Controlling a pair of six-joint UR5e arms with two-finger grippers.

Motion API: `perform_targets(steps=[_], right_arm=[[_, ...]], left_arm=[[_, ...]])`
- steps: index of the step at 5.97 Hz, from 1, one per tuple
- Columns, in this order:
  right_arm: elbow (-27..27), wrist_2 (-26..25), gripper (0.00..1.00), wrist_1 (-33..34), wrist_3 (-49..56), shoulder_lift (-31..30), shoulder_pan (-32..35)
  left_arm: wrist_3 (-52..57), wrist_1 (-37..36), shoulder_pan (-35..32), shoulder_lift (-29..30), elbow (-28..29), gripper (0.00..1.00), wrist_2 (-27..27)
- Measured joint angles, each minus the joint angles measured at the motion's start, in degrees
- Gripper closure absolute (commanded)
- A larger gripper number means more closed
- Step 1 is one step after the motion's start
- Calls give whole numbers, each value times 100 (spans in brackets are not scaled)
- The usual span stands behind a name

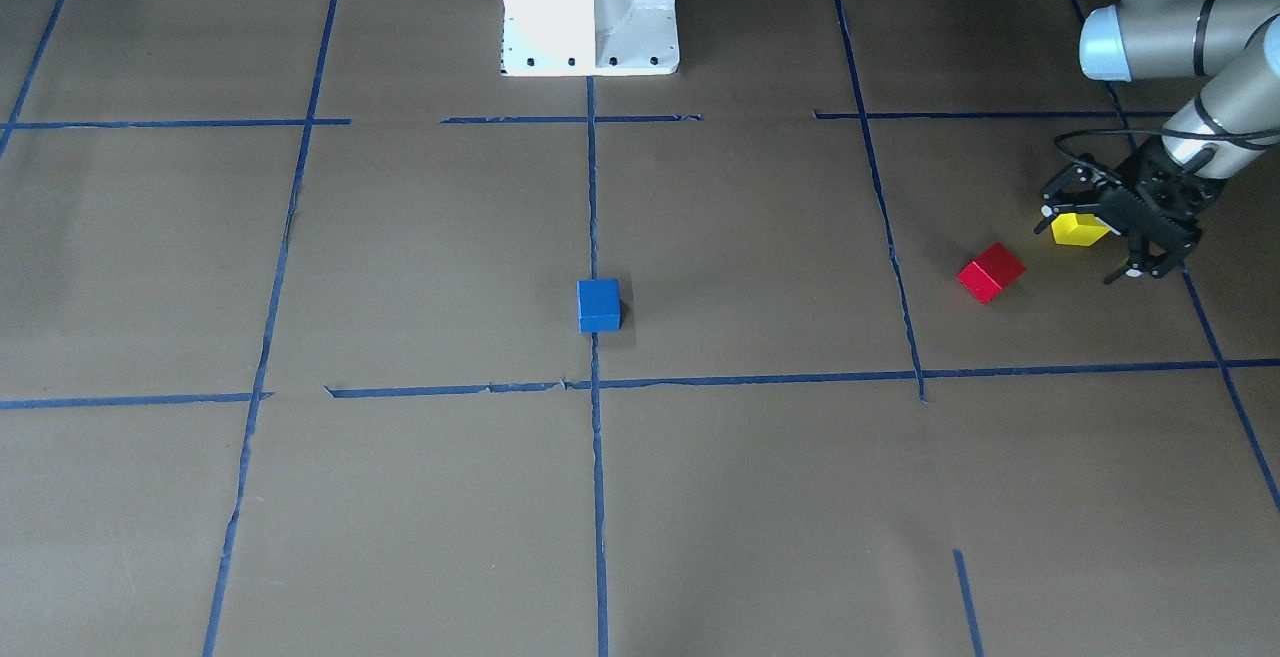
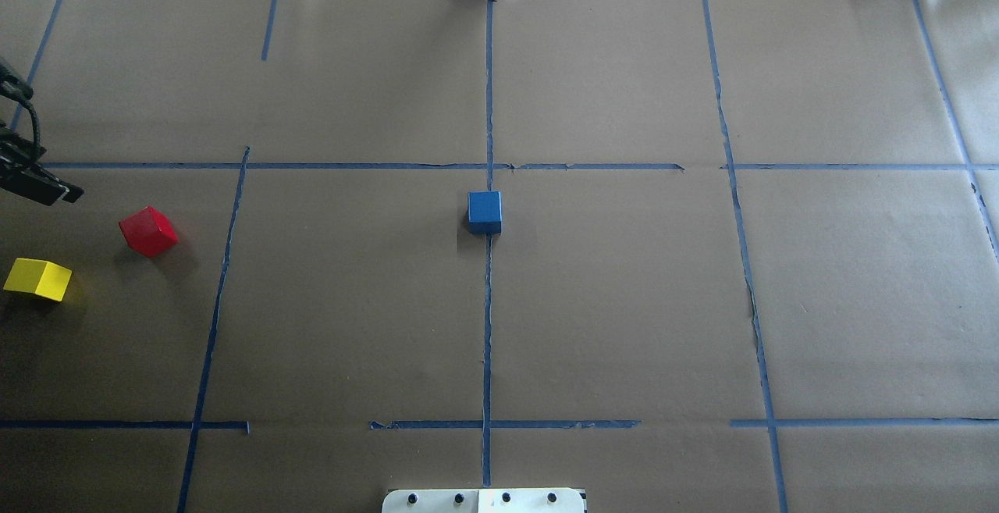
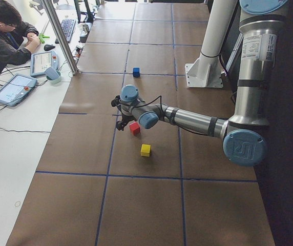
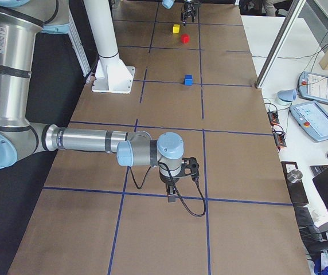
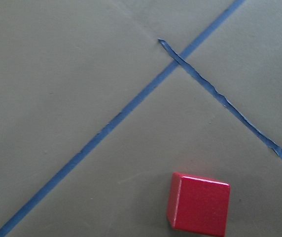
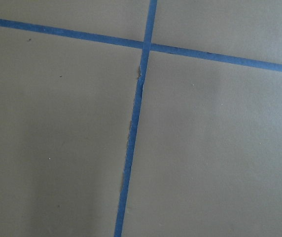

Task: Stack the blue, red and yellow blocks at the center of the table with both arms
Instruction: 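Move the left gripper toward the red cube, then lower the left gripper and grasp the red cube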

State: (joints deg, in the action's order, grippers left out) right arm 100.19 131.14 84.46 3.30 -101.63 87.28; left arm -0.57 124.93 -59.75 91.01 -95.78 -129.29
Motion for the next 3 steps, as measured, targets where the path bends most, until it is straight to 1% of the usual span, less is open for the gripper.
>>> perform_targets(steps=[1, 3], right_arm=[[-5, 5, 0, 0, -3, 2, 0], [-18, 3, 0, 0, 12, -3, 0]], left_arm=[[-15, 417, 152, -7, 235, 0, 16], [-147, 610, 328, -2, 386, 0, 25]])
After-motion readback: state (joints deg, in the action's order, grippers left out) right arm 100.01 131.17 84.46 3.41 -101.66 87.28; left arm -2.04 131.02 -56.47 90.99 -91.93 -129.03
